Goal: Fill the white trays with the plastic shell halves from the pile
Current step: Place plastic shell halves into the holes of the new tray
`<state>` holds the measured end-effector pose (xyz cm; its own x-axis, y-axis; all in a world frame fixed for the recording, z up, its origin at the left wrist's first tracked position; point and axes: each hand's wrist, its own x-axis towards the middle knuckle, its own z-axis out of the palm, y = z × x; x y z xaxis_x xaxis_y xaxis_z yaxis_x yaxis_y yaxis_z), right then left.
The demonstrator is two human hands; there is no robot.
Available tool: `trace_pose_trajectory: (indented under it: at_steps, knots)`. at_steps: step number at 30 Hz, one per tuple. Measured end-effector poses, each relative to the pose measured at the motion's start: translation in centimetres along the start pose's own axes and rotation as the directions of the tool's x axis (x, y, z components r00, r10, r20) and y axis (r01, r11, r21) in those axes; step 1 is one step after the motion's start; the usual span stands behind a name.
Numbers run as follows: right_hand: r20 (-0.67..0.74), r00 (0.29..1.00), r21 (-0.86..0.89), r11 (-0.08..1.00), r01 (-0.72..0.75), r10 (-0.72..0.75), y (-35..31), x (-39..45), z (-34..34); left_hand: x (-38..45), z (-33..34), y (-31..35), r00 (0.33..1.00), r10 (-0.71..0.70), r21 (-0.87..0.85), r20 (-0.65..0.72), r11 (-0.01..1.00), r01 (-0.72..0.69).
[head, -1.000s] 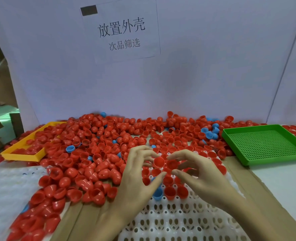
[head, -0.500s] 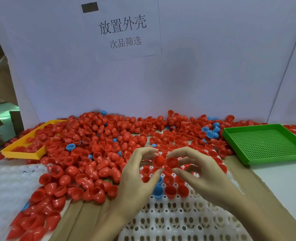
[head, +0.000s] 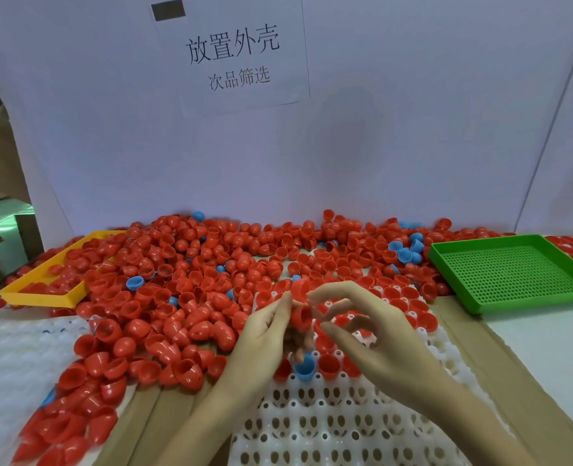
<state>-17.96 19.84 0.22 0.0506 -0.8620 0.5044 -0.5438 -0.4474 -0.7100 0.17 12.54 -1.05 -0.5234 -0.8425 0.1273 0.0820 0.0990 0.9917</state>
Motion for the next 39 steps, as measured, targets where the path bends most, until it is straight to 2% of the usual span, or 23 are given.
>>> trace_pose_trajectory:
  at_steps: [4, 8, 13, 16, 21, 26, 35, 39]
  knots:
    - [-0.08, 0.997, -0.049, 0.999, -0.007, 0.003, -0.2, -0.1, 0.7, 0.0, 0.2, 0.1, 0.999, -0.039, 0.044, 0.022, 0.998, 0.038]
    - [-0.125, 0.989, -0.003, 0.997, -0.083, 0.082, -0.1, -0.2, 1.0, -0.3, 0.6, 0.3, 0.999, 0.0, 0.152, 0.047, 0.988, -0.007]
    - [-0.13, 0.988, -0.158, 0.982, -0.108, 0.088, 0.0, 0.0, 0.0, -0.4, 1.2, 0.1, 0.996, 0.083, 0.223, 0.04, 0.971, -0.09]
    - [-0.09, 0.983, -0.252, 0.951, -0.177, 0.159, 0.4, 0.2, -2.2, -0.1, 0.6, -0.1, 0.993, 0.114, 0.207, 0.006, 0.972, -0.113]
    - [0.09, 0.934, -0.397, 0.873, -0.284, 0.346, 1.4, -0.1, -5.4, 0.4, -1.1, -0.3, 0.987, 0.16, 0.246, -0.034, 0.958, -0.147]
    - [0.2, 0.892, -0.467, 0.84, -0.277, 0.405, 1.8, -0.4, -6.1, 0.7, -1.9, -0.8, 0.976, 0.204, 0.329, -0.073, 0.929, -0.169]
    - [0.174, 0.915, -0.459, 0.852, -0.252, 0.364, 1.9, -0.3, -5.5, 1.5, -2.3, -0.8, 0.952, 0.273, 0.421, -0.142, 0.887, -0.191]
    - [0.145, 0.927, -0.494, 0.837, -0.235, 0.346, 2.1, -0.2, -5.0, 5.1, -3.4, -1.2, 0.933, 0.314, 0.536, -0.178, 0.826, -0.175]
